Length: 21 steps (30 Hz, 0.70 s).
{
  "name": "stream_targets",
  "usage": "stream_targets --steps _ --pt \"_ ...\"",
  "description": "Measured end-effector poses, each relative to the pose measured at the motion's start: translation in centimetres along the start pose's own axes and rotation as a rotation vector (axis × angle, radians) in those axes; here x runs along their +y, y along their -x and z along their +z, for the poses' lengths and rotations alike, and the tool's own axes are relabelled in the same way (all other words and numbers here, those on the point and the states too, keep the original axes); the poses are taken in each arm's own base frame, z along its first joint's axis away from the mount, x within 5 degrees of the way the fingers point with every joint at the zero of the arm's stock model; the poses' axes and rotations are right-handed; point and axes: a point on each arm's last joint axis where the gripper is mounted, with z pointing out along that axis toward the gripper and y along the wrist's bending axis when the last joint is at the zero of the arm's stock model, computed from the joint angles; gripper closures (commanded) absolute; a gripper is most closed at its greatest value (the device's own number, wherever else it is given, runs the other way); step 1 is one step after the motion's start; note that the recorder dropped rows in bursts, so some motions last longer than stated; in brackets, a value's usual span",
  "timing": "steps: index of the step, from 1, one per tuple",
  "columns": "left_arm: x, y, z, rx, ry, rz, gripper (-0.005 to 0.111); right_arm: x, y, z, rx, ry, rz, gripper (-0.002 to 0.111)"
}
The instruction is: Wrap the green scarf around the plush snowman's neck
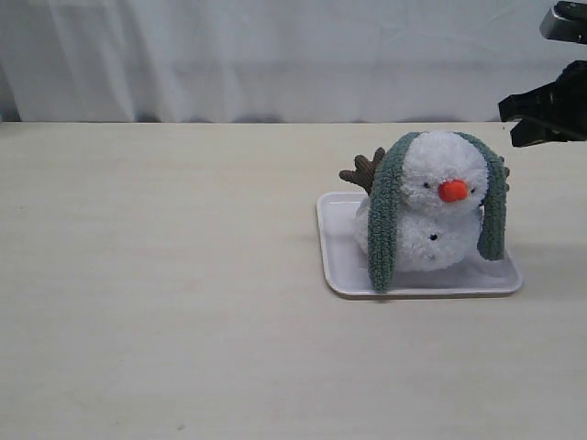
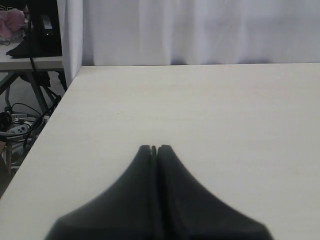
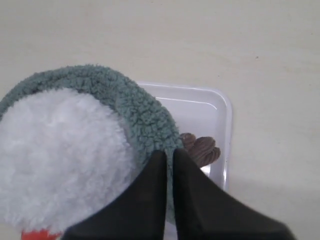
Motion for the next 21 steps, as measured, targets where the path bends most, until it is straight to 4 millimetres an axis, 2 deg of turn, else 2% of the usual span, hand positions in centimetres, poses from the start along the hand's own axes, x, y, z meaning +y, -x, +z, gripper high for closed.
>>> stream_targets --steps 12,21 --pt "0.0 0.0 0.0 0.000 0.000 0.000 0.107 -1.0 -0.5 4.0 0.043 0.004 0.034 0.104" --pt "0.0 0.0 0.0 0.000 0.000 0.000 0.107 0.8 -0.7 4.9 0.077 0.049 0.005 0.104"
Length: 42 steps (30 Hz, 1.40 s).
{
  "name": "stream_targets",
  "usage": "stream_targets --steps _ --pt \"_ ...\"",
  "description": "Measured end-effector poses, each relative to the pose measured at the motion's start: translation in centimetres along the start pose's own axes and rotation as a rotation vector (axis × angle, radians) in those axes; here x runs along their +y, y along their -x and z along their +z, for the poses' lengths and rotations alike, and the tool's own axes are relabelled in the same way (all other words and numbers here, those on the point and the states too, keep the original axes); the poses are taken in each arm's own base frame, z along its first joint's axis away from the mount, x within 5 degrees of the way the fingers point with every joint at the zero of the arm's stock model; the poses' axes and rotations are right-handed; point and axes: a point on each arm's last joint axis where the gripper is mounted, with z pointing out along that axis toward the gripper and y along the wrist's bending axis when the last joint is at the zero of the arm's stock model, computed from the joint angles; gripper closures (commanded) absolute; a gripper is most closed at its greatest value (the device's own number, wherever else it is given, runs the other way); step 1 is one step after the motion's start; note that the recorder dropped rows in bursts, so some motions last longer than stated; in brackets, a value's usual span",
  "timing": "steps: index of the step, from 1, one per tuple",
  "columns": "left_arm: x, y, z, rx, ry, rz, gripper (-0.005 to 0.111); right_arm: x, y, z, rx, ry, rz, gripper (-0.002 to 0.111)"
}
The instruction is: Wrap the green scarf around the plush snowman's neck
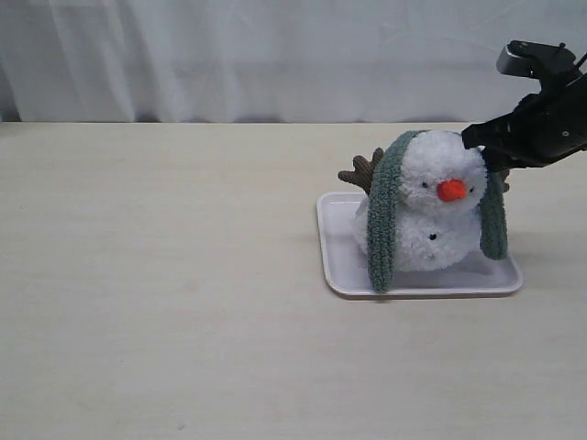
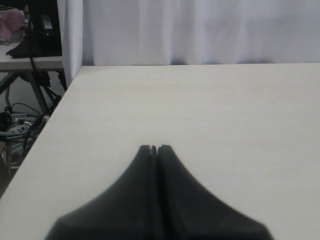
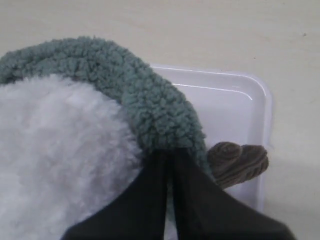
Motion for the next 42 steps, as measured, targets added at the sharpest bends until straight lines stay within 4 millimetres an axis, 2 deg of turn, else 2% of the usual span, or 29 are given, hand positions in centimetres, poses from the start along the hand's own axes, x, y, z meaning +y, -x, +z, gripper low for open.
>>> stream_targets --steps 8,13,17,24,29,42 --pt "0.0 0.0 0.0 0.000 0.000 0.000 0.107 0.1 -0.1 0.0 0.022 -0.001 -0.062 0.104" --pt "0.0 0.0 0.0 0.000 0.000 0.000 0.107 0.1 0.8 -1.4 -0.013 -0.045 -0.098 0.104" --pt "0.0 0.0 0.0 0.000 0.000 0.000 0.107 0.0 1.4 -1.7 -0.066 -0.075 -0.098 0.104" --pt "0.0 0.0 0.0 0.000 0.000 0.000 0.107 -0.5 1.1 0.1 -0.037 -0.070 -0.074 0.104" --pt "0.0 0.0 0.0 0.000 0.000 0.000 0.107 -0.5 0.2 1.5 0.049 -0.033 -0.059 0.104" --pt "0.0 0.0 0.0 0.000 0.000 0.000 0.107 0.0 -0.9 1.4 0.171 0.028 -0.075 0.104"
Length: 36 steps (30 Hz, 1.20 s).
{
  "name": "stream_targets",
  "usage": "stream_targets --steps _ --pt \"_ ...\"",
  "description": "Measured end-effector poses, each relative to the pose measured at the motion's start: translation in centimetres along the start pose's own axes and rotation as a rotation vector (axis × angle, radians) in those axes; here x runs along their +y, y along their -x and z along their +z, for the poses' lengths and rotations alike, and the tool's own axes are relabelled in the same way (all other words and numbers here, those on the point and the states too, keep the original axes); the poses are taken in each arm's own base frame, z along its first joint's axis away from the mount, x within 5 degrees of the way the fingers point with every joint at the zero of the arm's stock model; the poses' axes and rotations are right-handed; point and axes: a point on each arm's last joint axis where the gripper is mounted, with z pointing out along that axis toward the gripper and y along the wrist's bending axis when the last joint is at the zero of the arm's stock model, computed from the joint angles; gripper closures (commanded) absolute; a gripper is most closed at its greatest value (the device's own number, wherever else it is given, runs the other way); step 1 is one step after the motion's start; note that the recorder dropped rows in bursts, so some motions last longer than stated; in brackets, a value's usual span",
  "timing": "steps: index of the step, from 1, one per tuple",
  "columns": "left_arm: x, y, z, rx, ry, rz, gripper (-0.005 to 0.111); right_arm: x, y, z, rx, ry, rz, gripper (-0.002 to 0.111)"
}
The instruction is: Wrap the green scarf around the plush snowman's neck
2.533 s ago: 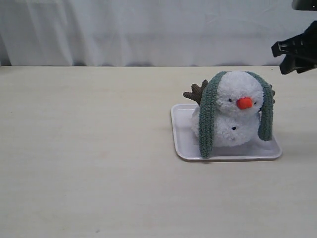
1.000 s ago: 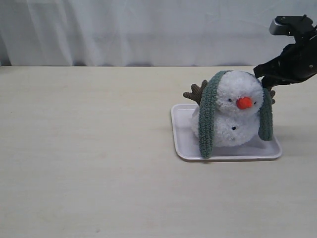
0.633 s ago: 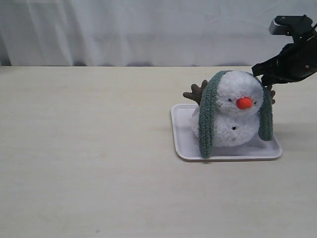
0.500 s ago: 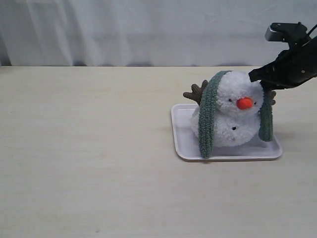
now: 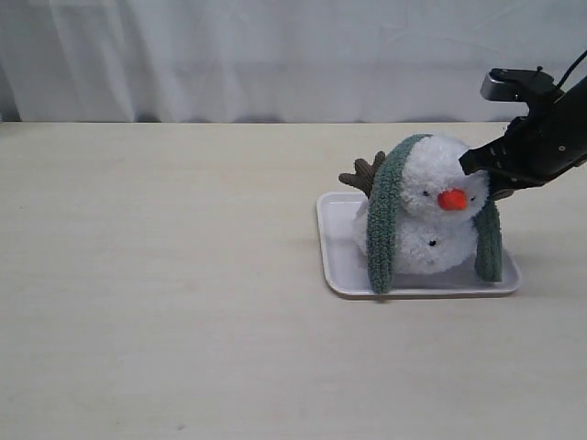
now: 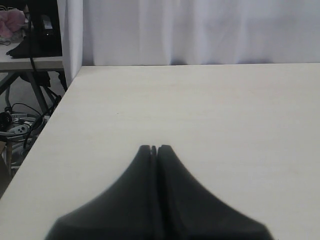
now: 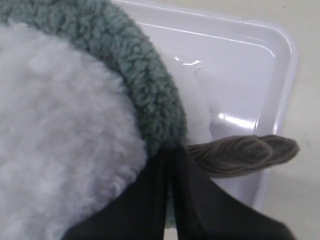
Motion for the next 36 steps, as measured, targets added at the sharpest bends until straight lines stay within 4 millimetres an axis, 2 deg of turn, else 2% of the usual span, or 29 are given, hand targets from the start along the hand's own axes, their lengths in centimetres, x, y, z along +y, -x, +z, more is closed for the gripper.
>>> stream_targets --steps 6,12,15,18,22,26,30,36 --pt "0.0 0.0 0.0 0.000 0.000 0.000 0.107 0.1 0.0 -0.4 -0.004 0.001 -0.003 0.104" --pt "0.0 0.0 0.0 0.000 0.000 0.000 0.107 0.9 0.3 -3.1 -0.068 -0.016 -0.023 0.103" --pt "0.0 0.0 0.0 0.000 0.000 0.000 0.107 1.3 0.3 -4.7 -0.110 -0.024 -0.019 0.093" --pt "0.0 0.0 0.0 0.000 0.000 0.000 0.107 2.1 0.5 -6.4 -0.171 0.004 0.007 0.076" --pt "0.0 0.0 0.0 0.000 0.000 0.000 0.107 4.5 0.8 -8.8 -0.257 0.050 -0.012 0.062" --pt "0.0 0.0 0.0 0.000 0.000 0.000 0.107 8.1 1.0 -10.3 -0.308 0.071 -0.108 0.061" --pt "0.0 0.0 0.0 0.000 0.000 0.000 0.107 11.6 0.7 -10.0 -0.272 0.032 -0.183 0.061" --pt "0.0 0.0 0.0 0.000 0.000 0.000 0.107 15.5 -0.2 -9.2 -0.213 -0.166 -0.270 0.061"
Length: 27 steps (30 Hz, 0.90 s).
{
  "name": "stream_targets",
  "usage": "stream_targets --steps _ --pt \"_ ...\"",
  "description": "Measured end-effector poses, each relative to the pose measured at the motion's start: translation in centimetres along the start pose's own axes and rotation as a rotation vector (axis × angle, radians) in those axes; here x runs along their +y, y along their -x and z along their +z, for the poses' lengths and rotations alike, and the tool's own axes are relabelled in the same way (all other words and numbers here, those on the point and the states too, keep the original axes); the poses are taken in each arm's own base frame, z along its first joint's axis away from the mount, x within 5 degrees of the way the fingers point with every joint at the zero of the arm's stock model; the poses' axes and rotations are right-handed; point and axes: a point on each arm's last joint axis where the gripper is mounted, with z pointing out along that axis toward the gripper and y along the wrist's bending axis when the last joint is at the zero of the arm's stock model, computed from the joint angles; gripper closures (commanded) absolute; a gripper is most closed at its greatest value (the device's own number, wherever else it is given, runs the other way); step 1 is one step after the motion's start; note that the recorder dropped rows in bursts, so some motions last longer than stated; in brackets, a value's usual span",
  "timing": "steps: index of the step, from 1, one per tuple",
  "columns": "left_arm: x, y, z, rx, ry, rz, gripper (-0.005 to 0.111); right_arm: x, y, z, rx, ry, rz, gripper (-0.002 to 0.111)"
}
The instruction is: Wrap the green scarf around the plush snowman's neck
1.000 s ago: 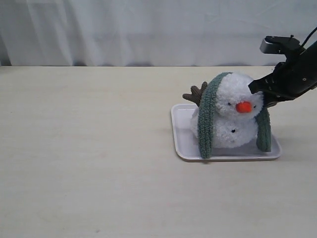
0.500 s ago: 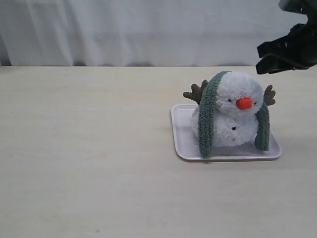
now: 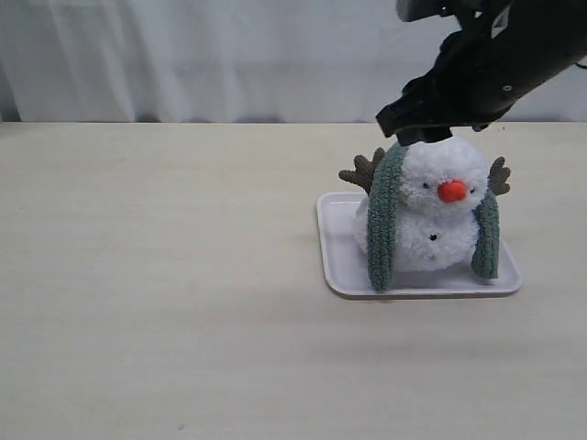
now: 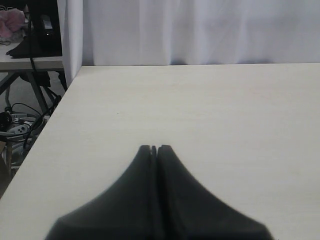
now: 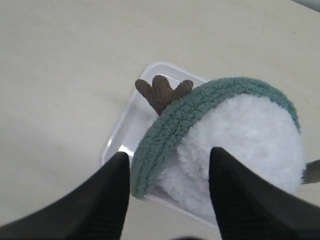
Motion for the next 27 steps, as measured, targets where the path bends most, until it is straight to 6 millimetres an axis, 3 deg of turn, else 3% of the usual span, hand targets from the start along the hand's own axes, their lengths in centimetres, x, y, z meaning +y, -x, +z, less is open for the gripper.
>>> stream_targets --steps 4,8,13,20,27 --pt "0.0 0.0 0.0 0.000 0.000 0.000 0.107 2.4 -0.3 0.5 0.060 0.011 -0.023 0.061" --pt "0.0 0.0 0.0 0.000 0.000 0.000 0.107 3.5 -1.0 2.0 0.168 0.034 0.013 0.061" --pt "0.0 0.0 0.0 0.000 0.000 0.000 0.107 4.1 -2.3 3.8 0.268 0.069 0.090 0.060" --pt "0.0 0.0 0.0 0.000 0.000 0.000 0.107 4.9 -5.0 5.3 0.367 0.109 0.215 0.046" --pt "0.0 0.0 0.0 0.000 0.000 0.000 0.107 4.6 -5.3 6.4 0.282 0.058 0.320 0.046"
